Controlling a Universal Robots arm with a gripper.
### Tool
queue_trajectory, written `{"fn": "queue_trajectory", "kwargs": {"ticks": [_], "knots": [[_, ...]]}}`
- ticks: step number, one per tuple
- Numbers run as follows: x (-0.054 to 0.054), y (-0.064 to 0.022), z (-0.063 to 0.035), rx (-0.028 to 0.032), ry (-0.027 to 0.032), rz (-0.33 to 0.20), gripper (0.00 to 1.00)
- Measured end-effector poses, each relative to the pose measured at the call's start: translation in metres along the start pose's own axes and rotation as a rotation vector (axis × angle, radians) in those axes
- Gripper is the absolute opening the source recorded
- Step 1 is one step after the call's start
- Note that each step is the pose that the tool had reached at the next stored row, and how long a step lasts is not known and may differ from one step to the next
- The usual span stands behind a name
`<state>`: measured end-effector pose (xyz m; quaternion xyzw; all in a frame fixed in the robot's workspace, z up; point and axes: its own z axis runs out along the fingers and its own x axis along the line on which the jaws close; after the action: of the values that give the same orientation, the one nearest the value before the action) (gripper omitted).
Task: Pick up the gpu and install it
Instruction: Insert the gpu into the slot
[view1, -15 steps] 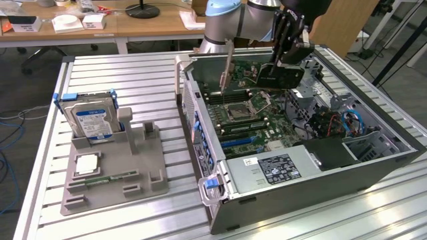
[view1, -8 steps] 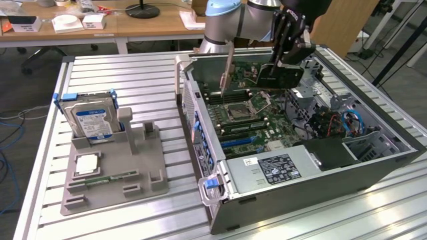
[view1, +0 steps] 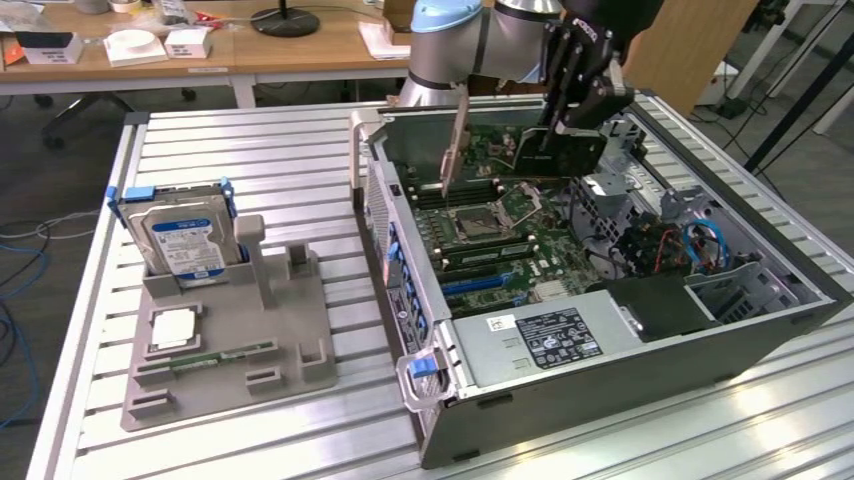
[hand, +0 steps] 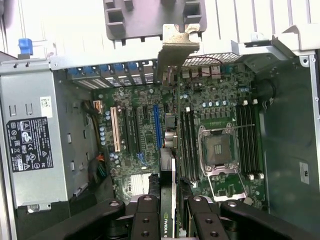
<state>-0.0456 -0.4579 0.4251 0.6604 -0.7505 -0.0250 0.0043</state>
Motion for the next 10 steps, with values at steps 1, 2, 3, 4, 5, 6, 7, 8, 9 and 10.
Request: {"fn": "queue_trajectory", "kwargs": {"ticks": [1, 2, 3, 4, 5, 6, 7, 8, 9, 10], "knots": [[0.0000, 0.0000, 0.0000, -0.0002, 0.0003, -0.005, 0.26], [0.0000, 0.0000, 0.0000, -0.0003, 0.0005, -0.011, 0.26], [0.0000, 0.0000, 0.0000, -0.0004, 0.0007, -0.016, 0.26], [0.0000, 0.0000, 0.0000, -0.0006, 0.0009, -0.021, 0.26], [0.0000, 0.0000, 0.0000, -0.0007, 0.0012, -0.027, 0.26], [0.0000, 0.0000, 0.0000, -0.0009, 0.0015, -0.032, 0.26], [0.0000, 0.0000, 0.0000, -0.0010, 0.0017, -0.037, 0.26], [0.0000, 0.0000, 0.0000, -0.0012, 0.0019, -0.043, 0.26], [0.0000, 0.0000, 0.0000, -0.0013, 0.0021, -0.049, 0.26], [0.0000, 0.0000, 0.0000, -0.0015, 0.0024, -0.054, 0.26]]}}
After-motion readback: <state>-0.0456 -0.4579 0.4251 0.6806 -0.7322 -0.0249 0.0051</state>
